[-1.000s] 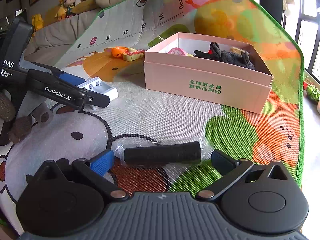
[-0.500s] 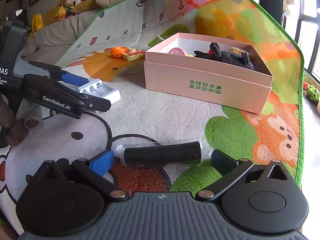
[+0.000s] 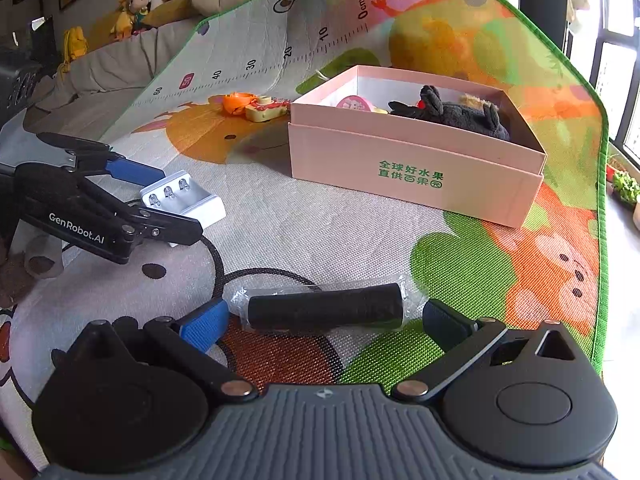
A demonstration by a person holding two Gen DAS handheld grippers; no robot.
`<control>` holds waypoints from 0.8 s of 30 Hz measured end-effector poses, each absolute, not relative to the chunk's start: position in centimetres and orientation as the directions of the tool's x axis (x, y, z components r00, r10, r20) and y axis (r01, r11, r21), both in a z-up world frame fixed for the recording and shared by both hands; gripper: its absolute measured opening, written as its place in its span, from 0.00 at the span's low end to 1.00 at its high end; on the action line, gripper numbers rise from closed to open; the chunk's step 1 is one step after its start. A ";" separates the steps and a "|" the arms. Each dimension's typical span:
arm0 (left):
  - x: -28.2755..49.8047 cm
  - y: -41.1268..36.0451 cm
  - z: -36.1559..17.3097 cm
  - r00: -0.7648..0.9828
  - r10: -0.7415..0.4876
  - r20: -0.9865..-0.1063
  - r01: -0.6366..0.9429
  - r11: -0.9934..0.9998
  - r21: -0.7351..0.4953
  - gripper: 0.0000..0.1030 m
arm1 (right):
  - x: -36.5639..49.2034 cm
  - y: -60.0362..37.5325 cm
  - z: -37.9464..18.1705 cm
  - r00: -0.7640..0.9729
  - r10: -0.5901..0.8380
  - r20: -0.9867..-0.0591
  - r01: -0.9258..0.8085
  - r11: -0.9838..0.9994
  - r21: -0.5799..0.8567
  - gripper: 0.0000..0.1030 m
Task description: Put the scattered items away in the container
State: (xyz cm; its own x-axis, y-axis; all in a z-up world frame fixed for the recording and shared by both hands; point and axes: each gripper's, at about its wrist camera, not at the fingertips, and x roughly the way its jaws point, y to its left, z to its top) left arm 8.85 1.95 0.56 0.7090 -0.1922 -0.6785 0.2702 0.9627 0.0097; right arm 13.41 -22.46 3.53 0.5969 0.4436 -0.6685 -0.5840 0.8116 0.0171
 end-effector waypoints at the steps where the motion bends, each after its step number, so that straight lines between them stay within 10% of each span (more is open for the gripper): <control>1: 8.8 1.9 0.5 0.709 -0.192 -0.678 0.270 0.963 0.009 0.93 | 13.4 -22.5 3.5 0.597 0.444 -0.668 -0.584 0.812 0.017 1.00; 24: 8.7 1.5 0.5 0.707 -0.171 -0.686 0.263 0.964 0.030 0.92 | 11.3 -23.0 4.5 0.671 0.441 -0.596 -0.565 0.824 -0.026 0.84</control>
State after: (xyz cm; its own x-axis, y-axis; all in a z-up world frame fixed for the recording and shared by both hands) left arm 8.70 1.55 0.53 0.7073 -0.1715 -0.6858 0.2632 0.9643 0.0303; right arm 11.34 -23.03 4.51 0.6710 0.4409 -0.5960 -0.5652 0.8245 -0.0264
